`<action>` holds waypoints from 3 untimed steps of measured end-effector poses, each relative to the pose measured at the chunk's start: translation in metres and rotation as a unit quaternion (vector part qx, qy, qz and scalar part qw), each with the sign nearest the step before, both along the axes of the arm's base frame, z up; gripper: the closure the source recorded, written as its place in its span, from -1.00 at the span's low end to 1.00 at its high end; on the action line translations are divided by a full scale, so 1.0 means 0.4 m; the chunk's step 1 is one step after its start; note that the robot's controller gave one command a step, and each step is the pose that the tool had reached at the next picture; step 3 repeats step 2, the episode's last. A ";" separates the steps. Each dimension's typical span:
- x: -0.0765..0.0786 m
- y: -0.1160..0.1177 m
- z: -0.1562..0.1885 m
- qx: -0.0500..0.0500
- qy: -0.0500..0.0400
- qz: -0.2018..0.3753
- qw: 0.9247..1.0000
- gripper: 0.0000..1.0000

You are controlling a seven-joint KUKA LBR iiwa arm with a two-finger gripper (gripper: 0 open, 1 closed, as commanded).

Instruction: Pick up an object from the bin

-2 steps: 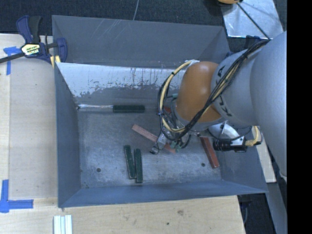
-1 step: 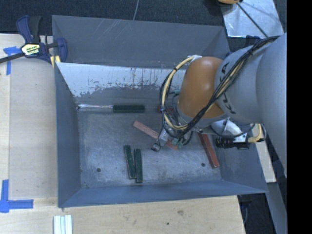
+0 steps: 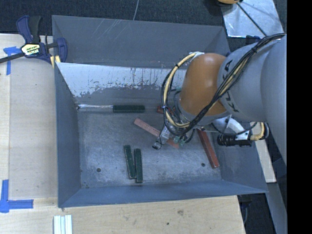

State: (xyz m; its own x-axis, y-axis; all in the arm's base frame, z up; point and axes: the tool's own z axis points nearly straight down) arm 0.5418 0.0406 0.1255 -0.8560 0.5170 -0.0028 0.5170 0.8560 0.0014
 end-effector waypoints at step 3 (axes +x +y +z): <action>0.000 -0.001 0.048 0.000 0.000 0.001 1.000 1.00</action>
Offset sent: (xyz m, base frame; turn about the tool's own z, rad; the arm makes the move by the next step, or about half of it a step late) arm -0.0001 0.0000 0.0379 0.0000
